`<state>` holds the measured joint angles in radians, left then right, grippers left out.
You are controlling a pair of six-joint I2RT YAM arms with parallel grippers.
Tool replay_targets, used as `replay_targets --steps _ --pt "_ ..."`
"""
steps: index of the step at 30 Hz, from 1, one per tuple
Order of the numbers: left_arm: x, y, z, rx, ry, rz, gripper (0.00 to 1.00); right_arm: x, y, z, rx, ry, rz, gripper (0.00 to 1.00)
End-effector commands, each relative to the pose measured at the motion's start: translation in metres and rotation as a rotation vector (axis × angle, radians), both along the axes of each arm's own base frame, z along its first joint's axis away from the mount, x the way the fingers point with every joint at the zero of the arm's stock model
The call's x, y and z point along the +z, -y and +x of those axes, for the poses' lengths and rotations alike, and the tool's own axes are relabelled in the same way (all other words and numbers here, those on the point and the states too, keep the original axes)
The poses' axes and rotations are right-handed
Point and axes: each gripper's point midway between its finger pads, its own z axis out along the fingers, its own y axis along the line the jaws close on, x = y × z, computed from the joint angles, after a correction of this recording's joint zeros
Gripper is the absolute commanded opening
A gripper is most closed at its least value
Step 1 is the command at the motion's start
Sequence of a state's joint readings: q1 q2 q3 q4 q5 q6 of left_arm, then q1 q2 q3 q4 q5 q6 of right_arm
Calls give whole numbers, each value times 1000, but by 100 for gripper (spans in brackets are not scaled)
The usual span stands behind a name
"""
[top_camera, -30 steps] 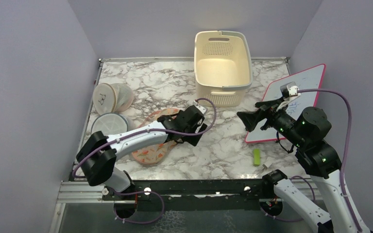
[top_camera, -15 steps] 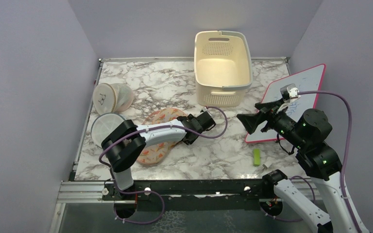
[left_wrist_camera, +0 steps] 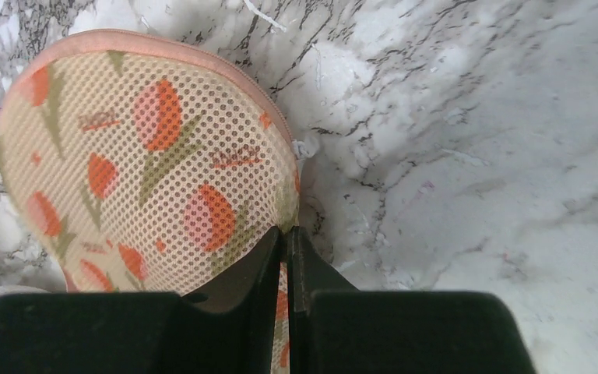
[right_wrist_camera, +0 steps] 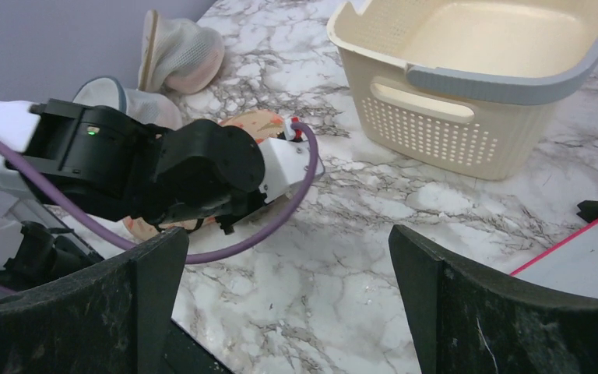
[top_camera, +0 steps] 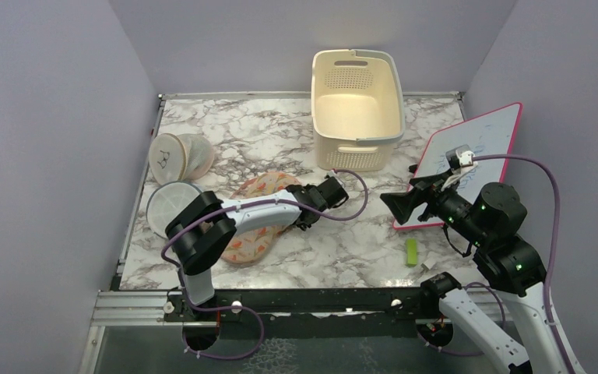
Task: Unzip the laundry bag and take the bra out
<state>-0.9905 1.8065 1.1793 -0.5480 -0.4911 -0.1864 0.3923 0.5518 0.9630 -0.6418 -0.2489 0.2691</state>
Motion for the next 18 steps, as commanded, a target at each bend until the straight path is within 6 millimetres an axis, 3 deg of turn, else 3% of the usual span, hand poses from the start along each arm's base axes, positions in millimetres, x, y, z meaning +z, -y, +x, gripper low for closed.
replay_targets --steps 1,7,12,14,18 --pt "47 26 -7 -73 21 -202 0 -8 11 1 -72 -34 10 100" --pt "79 35 -20 -151 18 -327 0 -20 -9 3 6 -92 57 98" --pt "99 41 -28 -205 27 -421 0 -49 -34 10 128 -147 69 87" --pt "104 41 -31 -213 30 -440 0 -64 -48 11 211 -171 70 79" --pt "110 41 -34 -222 39 -469 0 -88 -79 -2 461 -218 103 70"
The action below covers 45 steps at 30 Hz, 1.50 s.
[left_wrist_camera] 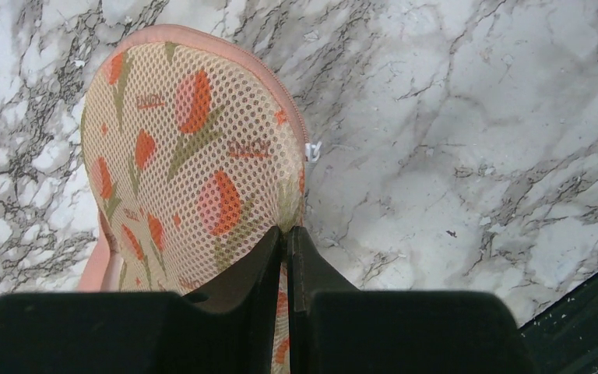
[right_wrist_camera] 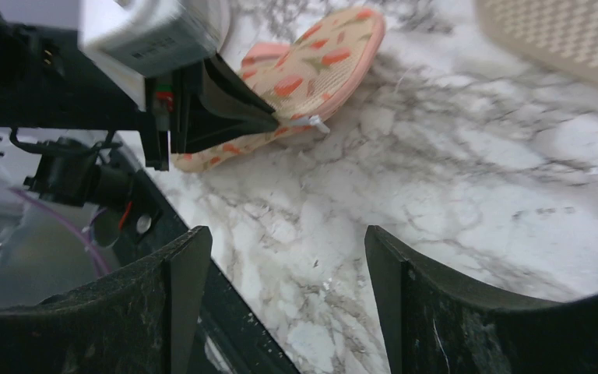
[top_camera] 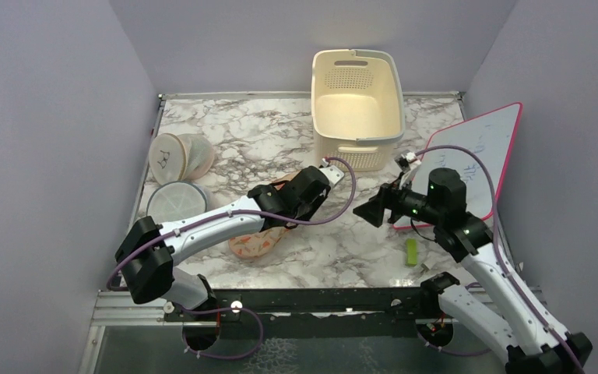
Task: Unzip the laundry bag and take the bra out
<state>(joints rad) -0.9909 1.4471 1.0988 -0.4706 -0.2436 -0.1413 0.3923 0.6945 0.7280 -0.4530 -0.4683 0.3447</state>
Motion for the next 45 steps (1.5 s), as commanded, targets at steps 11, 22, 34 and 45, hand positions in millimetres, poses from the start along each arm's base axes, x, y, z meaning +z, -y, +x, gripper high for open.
replay_targets --steps 11,22,34,45 --pt "37 16 -18 -109 22 -168 0 -46 -70 0 411 3 101 63" --pt "47 13 -22 -125 36 -201 0 -62 -89 28 405 54 124 47" --pt "48 16 -29 -149 14 -232 0 -64 -98 18 532 75 158 30" --pt "46 19 -28 -149 11 -234 0 -69 -101 13 556 50 181 23"
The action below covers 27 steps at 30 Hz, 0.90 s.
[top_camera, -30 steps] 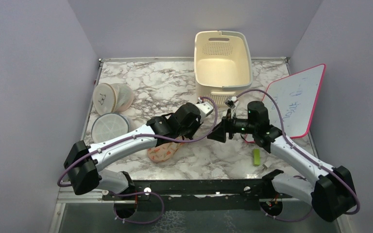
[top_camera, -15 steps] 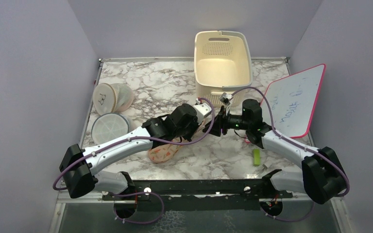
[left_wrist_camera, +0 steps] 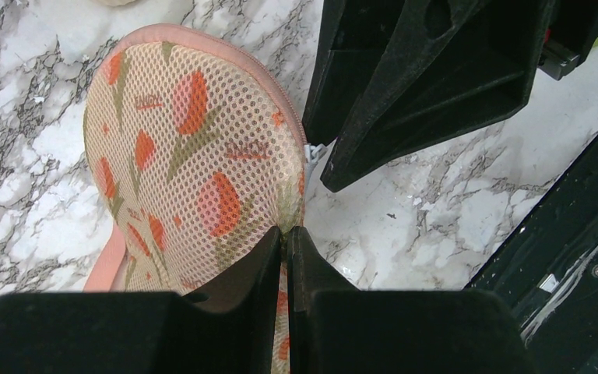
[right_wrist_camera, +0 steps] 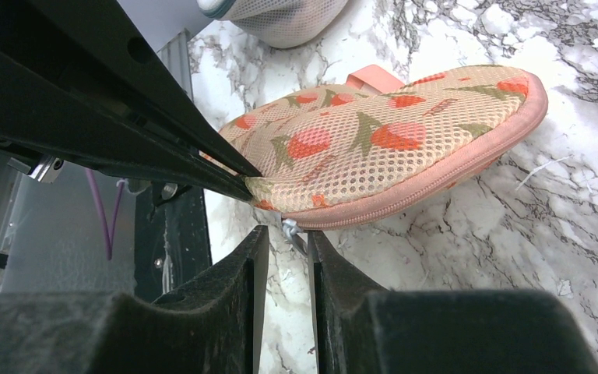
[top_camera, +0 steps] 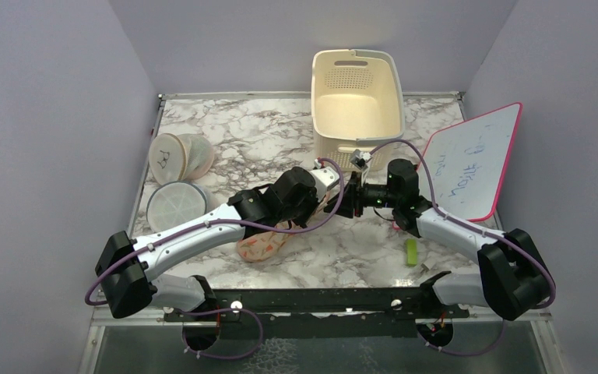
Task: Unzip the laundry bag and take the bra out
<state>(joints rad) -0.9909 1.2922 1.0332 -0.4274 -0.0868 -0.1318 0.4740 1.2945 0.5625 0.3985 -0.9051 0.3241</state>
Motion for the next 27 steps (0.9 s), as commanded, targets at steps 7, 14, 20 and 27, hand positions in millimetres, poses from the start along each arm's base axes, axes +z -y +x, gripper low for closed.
replay_targets --steps 7,14,20,27 --pt "15 13 0 -29 26 -66 0 -4 -6 -7 48 -5 20 23" --pt "16 12 1 -27 29 -66 0 -6 -5 -1 3 -10 8 11" --pt "11 9 1 -30 38 -45 0 -12 10 17 -144 -19 -110 1" --pt "2 5 -1 -93 53 16 0 -19 30 34 -290 -19 -240 1"
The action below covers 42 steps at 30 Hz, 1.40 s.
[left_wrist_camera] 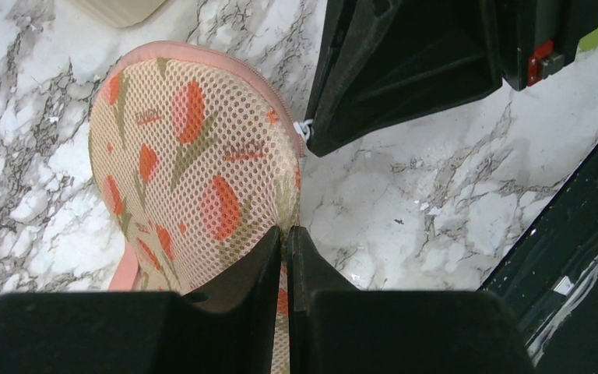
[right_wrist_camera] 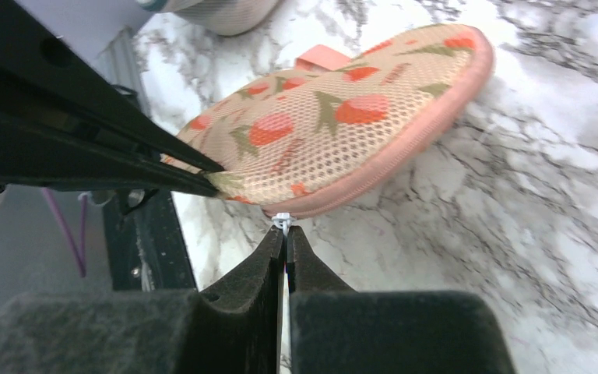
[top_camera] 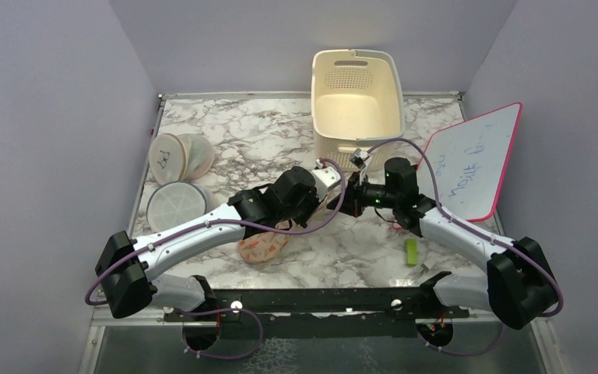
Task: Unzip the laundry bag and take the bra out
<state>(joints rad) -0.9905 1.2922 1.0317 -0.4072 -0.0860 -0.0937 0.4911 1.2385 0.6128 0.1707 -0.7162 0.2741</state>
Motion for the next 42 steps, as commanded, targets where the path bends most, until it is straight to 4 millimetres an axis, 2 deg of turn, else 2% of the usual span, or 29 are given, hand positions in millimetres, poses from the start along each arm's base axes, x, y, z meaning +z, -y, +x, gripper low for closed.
replay_targets --steps 1,7,13,17,18,21,23,25,27,29,33,38,42 --pt "-3 2 -5 -76 23 24 0 -9 21 22 -151 14 -136 1" --pt "-11 -1 -10 -119 22 52 0 -16 36 41 -265 16 -228 1" --pt "-19 6 -22 -184 -15 17 0 -15 33 62 -278 112 -235 1" --pt "-33 13 -28 -165 -100 7 0 -12 25 55 -222 109 -202 1" --pt "-38 15 -29 -148 -127 1 5 -11 25 52 -219 113 -186 1" --pt "-50 14 -30 -86 -164 -24 31 -16 26 45 -222 98 -170 1" --pt "-49 13 -30 -47 -171 -64 45 -23 26 41 -208 72 -181 1" --pt "-45 14 -34 -31 -186 -107 55 -28 26 36 -198 52 -181 1" --pt "-42 13 -36 5 -211 -134 73 -32 28 31 -195 33 -181 1" --pt "-43 9 -37 67 -245 -154 76 -32 30 27 -200 26 -176 1" --pt "-61 -8 -44 249 -343 -198 81 -28 37 24 -252 15 -167 1" --pt "-79 -21 -55 360 -425 -225 85 -35 40 20 -264 -8 -184 1" --pt "-100 -37 -55 474 -446 -195 95 -35 42 16 -269 -6 -170 1"
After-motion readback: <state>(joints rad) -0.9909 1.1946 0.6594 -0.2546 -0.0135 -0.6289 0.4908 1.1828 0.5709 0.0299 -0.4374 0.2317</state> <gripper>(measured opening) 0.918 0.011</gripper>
